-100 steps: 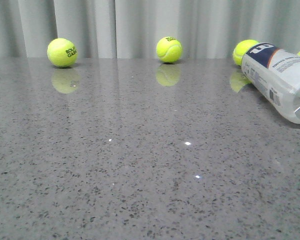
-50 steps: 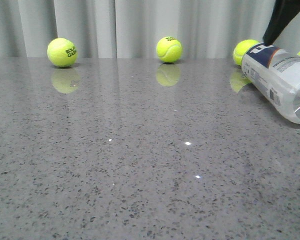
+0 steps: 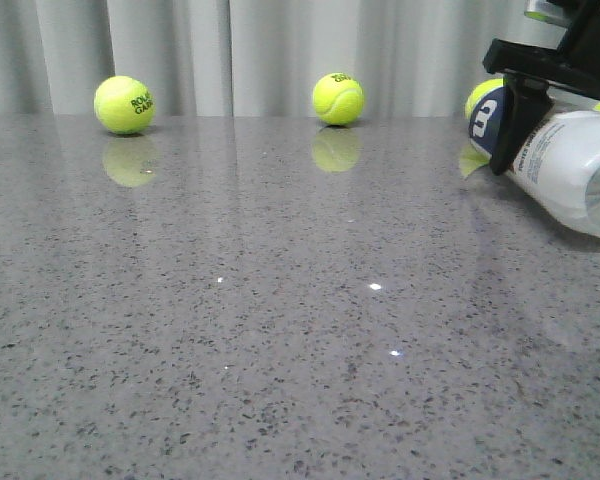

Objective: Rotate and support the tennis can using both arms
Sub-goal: 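Grasp the can's middle with the right gripper and lift it slightly, then set the can down on its side and open the right gripper, withdrawing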

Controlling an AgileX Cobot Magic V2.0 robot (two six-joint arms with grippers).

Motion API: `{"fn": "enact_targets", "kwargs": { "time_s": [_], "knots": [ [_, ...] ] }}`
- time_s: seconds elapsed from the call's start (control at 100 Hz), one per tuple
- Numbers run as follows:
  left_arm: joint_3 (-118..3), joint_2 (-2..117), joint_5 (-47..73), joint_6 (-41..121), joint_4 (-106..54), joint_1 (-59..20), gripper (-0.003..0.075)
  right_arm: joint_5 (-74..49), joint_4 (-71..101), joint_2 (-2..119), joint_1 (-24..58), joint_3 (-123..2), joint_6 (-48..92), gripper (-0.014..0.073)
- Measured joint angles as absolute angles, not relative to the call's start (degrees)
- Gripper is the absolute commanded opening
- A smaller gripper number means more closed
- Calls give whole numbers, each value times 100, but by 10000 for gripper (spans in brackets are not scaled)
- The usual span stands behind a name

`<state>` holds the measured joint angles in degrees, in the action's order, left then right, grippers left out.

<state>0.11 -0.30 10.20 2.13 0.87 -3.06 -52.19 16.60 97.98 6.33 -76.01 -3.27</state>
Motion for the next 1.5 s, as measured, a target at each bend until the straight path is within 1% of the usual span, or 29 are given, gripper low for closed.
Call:
{"fn": "enact_targets", "kwargs": {
  "time_s": [0.1, 0.22, 0.29, 0.48, 0.57, 0.64, 0.68, 0.73, 0.76, 0.78, 0.85, 0.88, 0.95, 1.19, 1.24, 1.29, 1.33, 1.34, 1.36, 1.38, 1.39, 1.4, 1.41, 1.43, 1.44, 1.45, 1.46, 1.48, 1.5],
  "knots": [
    [11, -30, 1020, 213, 87, -306, -19, -5517, 1639, 9798, 846, -7974, 273, 71],
    [11, -30, 1020, 213, 87, -306, -19, -5746, 1639, 9798, 1269, -8418, 1360, 71],
    [11, -30, 1020, 213, 87, -306, -19, -5760, 1627, 9798, 1586, -8552, 2263, 71],
    [11, -30, 1020, 213, 87, -306, -19, -5749, 1538, 9823, 2459, -8589, 5312, 71],
    [11, -30, 1020, 213, 87, -306, -19, -5749, 1538, 9949, 2715, -8589, 6214, 81],
    [11, -30, 1020, 213, 87, -306, -19, -5749, 1524, 10105, 2823, -8589, 6706, 117],
    [11, -30, 1020, 213, 87, -306, -19, -5738, 1525, 10204, 2855, -8589, 6909, 165],
    [11, -30, 1020, 213, 87, -306, -19, -5726, 1487, 10298, 2868, -8589, 7043, 257],
    [11, -30, 1020, 213, 87, -306, -19, -5714, 1457, 10334, 2868, -8589, 7095, 348],
    [11, -30, 1020, 213, 87, -306, -19, -5700, 1422, 10342, 2868, -8589, 7121, 388],
    [11, -30, 1020, 213, 87, -306, -19, -5644, 1326, 10358, 2868, -8589, 7156, 615],
    [11, -30, 1020, 213, 87, -306, -19, -5627, 1313, 10358, 2868, -8589, 7161, 669],
    [11, -30, 1020, 213, 87, -306, -19, -5589, 1268, 10358, 2868, -8589, 7184, 633],
    [11, -30, 1020, 213, 87, -306, -19, -5505, 1212, 10197, 2868, -8601, 7210, 628],
    [11, -30, 1020, 213, 87, -306, -19, -5496, 1212, 10057, 2868, -8610, 7172, 601],
    [11, -30, 1020, 213, 87, -306, -19, -5492, 1212, 9899, 2868, -8610, 7037, 531],
    [11, -30, 1020, 213, 87, -306, -19, -5492, 1212, 9773, 2868, -8610, 6811, 429],
    [11, -30, 1020, 213, 87, -306, -19, -5492, 1212, 9722, 2868, -8610, 6760, 387],
    [11, -30, 1020, 213, 87, -306, -19, -5492, 1212, 9641, 2868, -8610, 6594, 341],
    [11, -30, 1020, 213, 87, -306, -19, -5492, 1212, 9558, 2868, -8610, 6393, 267],
    [11, -30, 1020, 213, 87, -306, -19, -5492, 1212, 9531, 2868, -8610, 6321, 215],
    [11, -30, 1020, 213, 87, -306, -19, -5492, 1212, 9504, 2868, -8610, 6163, 189],
    [11, -30, 1020, 213, 87, -306, -19, -5492, 1212, 9447, 2868, -8610, 6076, 136],
    [11, -30, 1020, 213, 87, -306, -19, -5504, 1212, 9362, 2868, -8610, 5810, 85],
    [11, -30, 1020, 213, 87, -306, -19, -5515, 1212, 9334, 2868, -8610, 5614, 34],
    [11, -30, 1020, 213, 87, -306, -19, -5532, 1212, 9278, 2868, -8610, 5517, 9],
    [11, -30, 1020, 213, 87, -306, -19, -5541, 1212, 9250, 2868, -8610, 5419, -39],
    [11, -30, 1020, 213, 87, -306, -19, -5557, 1212, 9171, 2868, -8610, 5112, -74],
    [11, -30, 1020, 213, 87, -306, -19, -5598, 1212, 9095, 2868, -8610, 4807, -67]
  ]
}}
